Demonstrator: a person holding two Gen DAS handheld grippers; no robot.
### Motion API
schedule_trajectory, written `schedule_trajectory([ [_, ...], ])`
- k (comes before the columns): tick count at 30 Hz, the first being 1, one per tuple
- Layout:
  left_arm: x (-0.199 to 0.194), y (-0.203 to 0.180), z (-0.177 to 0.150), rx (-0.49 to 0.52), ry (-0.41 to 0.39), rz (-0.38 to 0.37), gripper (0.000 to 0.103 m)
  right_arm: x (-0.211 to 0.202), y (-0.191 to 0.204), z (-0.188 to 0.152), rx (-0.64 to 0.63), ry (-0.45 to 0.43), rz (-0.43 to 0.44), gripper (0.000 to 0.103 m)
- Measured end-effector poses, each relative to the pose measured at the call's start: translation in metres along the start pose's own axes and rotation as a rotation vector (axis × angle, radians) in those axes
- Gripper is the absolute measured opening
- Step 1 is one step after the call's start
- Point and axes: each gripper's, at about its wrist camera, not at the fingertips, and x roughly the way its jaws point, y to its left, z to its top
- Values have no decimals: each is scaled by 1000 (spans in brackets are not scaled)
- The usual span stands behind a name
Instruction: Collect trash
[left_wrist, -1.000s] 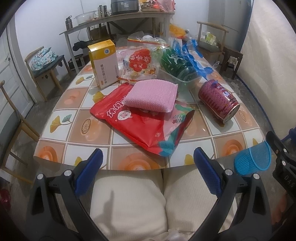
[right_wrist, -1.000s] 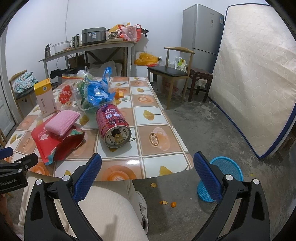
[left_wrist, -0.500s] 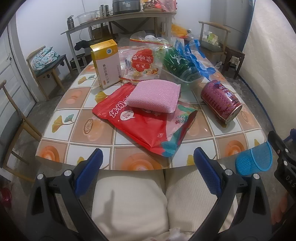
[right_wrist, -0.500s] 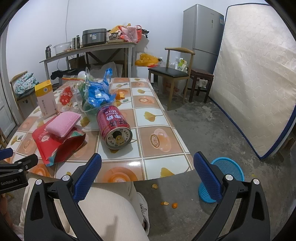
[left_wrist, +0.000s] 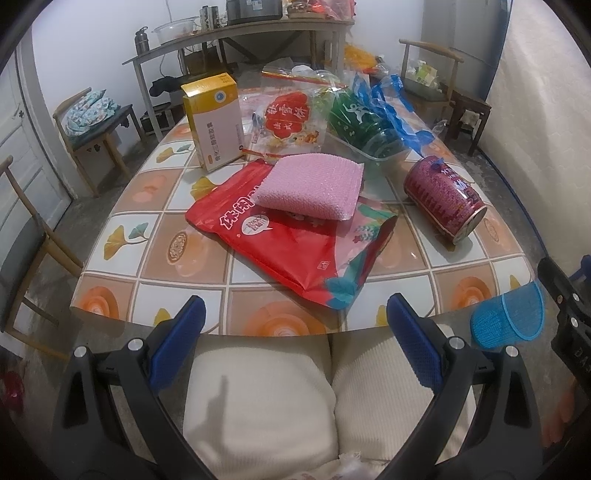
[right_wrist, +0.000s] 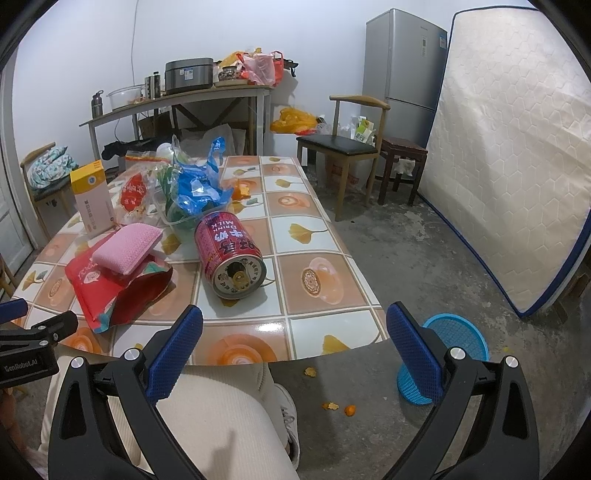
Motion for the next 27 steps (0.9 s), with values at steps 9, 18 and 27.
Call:
schedule_trajectory([
  [9,5,10,1,-31,-1,-88,94,3,7,18,4,-72,38,97],
  [18,5,47,4,-188,-110,-385,95,10,21,50,-20,-168,184,97],
  [27,28,59,33,-138,-142,-368,94,35,47,73,-97,-95,265,97],
])
